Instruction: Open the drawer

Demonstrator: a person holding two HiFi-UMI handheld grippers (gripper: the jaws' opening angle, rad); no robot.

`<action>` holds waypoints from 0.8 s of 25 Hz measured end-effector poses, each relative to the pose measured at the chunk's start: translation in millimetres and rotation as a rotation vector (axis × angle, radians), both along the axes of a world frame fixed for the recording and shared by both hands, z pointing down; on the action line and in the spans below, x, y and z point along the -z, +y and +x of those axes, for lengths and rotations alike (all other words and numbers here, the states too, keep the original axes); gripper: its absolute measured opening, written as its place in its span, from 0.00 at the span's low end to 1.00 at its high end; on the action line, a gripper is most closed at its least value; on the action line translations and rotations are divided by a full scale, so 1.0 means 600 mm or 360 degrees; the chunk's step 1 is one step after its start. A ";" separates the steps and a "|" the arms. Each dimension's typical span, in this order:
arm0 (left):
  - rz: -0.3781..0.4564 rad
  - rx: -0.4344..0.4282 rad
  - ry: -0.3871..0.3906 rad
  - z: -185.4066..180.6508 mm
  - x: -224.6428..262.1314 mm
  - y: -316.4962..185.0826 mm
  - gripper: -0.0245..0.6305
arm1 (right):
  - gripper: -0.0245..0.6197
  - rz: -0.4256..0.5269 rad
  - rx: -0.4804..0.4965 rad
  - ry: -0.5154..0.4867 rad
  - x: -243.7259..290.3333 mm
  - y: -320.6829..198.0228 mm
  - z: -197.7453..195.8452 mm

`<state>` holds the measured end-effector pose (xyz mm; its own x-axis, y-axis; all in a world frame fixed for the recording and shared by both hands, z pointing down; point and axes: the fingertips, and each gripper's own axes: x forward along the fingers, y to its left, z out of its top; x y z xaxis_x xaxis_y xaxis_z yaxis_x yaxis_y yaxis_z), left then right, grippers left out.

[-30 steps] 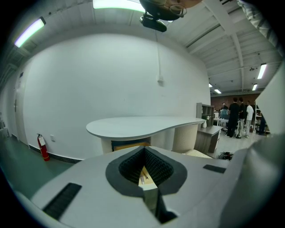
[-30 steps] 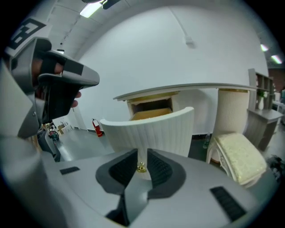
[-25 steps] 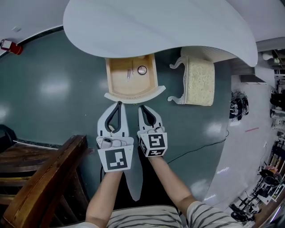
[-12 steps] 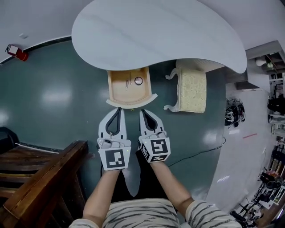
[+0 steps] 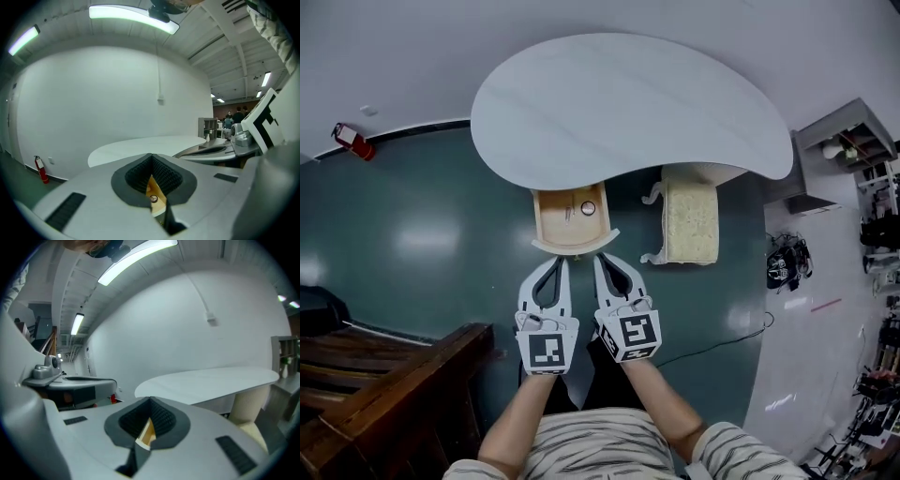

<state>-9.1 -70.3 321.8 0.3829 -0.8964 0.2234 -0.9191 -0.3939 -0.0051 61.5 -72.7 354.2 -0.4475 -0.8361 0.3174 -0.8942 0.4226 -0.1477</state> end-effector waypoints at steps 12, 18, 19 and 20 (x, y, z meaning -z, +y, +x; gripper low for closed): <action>0.0058 -0.0081 -0.0011 0.011 0.126 0.055 0.04 | 0.06 0.0127 0.0082 -0.0050 0.163 0.032 -0.016; 0.0090 -0.0064 0.0025 0.008 0.189 0.070 0.04 | 0.06 0.0192 0.0056 -0.0071 0.237 0.047 -0.009; 0.0102 -0.0068 0.0031 0.008 0.200 0.069 0.04 | 0.06 0.0200 0.0052 -0.0072 0.248 0.047 -0.008; 0.0116 -0.0074 0.0034 0.009 0.211 0.067 0.04 | 0.06 0.0212 0.0051 -0.0072 0.259 0.047 -0.007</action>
<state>-3.7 -30.0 195.4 0.4284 -0.8911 0.1495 -0.9001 -0.4354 -0.0160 57.4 -44.7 198.6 -0.4859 -0.8545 0.1835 -0.8737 0.4692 -0.1282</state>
